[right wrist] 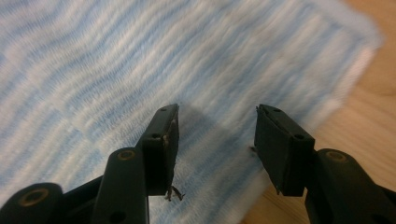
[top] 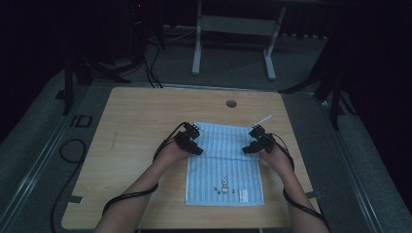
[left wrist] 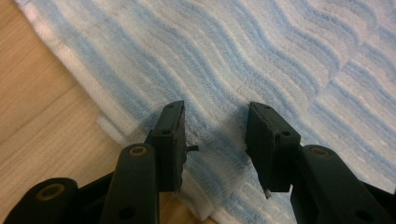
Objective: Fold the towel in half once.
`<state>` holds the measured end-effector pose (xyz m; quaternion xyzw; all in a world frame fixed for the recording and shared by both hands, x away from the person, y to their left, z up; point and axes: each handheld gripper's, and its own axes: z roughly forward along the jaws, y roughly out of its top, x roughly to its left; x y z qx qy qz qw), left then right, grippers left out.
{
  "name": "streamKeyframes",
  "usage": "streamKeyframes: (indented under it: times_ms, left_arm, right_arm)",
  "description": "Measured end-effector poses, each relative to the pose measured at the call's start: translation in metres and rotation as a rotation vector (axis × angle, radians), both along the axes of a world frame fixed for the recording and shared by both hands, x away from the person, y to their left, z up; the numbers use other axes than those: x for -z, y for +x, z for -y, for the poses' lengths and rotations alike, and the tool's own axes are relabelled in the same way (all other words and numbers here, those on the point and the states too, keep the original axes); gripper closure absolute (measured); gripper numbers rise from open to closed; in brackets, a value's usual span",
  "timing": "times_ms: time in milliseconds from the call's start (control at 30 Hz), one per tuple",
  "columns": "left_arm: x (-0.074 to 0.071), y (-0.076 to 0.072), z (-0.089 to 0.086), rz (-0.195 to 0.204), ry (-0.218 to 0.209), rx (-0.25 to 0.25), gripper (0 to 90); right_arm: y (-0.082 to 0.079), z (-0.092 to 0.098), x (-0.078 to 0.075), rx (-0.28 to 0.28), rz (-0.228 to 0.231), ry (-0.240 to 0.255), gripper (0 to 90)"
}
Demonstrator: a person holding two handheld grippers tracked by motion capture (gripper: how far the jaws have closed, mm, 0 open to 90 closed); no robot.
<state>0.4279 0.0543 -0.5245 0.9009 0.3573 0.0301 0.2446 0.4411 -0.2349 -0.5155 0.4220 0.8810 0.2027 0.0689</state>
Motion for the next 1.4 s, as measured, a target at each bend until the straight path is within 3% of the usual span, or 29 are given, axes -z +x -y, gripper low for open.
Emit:
streamKeyframes:
  times_ms: [133,267,300,567,667,700,767,800,967,1033,1100,1167,1267,1300,1367,1400]
  left_arm:
    - [-0.017,0.002,-0.001,0.037,0.003,-0.012,49.7]
    - [-0.032,0.016,-0.005,0.073,0.02,-0.058,46.5]
    - [-0.033,0.021,-0.006,0.07,0.029,-0.069,45.2]
    - [-0.039,0.064,-0.016,0.039,-0.04,-0.17,39.5]
    - [-0.034,0.077,-0.018,0.031,-0.075,-0.232,39.6]
    - [-0.034,0.077,-0.018,0.031,-0.075,-0.232,39.6]
    - [-0.024,0.084,-0.017,0.015,-0.06,-0.252,40.0]
    - [-0.018,0.087,-0.015,0.005,-0.041,-0.26,40.4]
    - [0.0,0.094,-0.004,-0.012,-0.037,-0.256,41.7]
    - [0.003,0.096,0.0,-0.007,-0.029,-0.255,41.7]
    - [0.004,0.097,0.001,0.009,-0.052,-0.25,41.7]
    - [0.007,0.099,0.003,0.007,-0.025,-0.265,43.9]
    - [0.008,0.099,0.004,0.027,-0.025,-0.271,46.5]
    - [0.008,0.098,0.005,0.034,-0.014,-0.267,46.9]
    - [0.008,0.096,0.007,0.061,0.018,-0.27,56.7]
    - [0.008,0.096,0.007,0.057,0.013,-0.258,59.2]
  right_arm:
    - [0.003,0.006,-0.018,0.01,0.054,0.005,49.1]
    - [0.016,0.016,-0.032,0.053,0.075,0.011,49.0]
    - [0.02,0.019,-0.034,0.065,0.072,0.018,48.9]
    - [0.059,0.033,-0.041,0.193,0.046,0.06,49.0]
    - [0.069,0.035,-0.033,0.218,0.026,0.051,49.5]
    - [0.069,0.035,-0.033,0.218,0.026,0.051,49.5]
    - [0.074,0.035,-0.023,0.247,0.01,0.021,49.8]
    - [0.076,0.035,-0.02,0.26,0.008,0.03,50.4]
    - [0.085,0.03,-0.005,0.289,-0.036,0.018,52.7]
    - [0.087,0.026,-0.002,0.281,-0.039,-0.005,53.4]
    - [0.088,0.023,0.0,0.275,-0.033,-0.019,55.0]
    - [0.09,0.02,0.003,0.276,-0.05,-0.038,58.0]
    - [0.09,0.014,0.006,0.253,-0.044,-0.086,59.2]
    - [0.09,0.014,0.006,0.252,-0.049,-0.084,62.8]
    - [0.09,0.012,0.005,0.242,-0.054,-0.089,70.0]
    - [0.09,0.011,0.005,0.23,-0.052,-0.088,75.0]
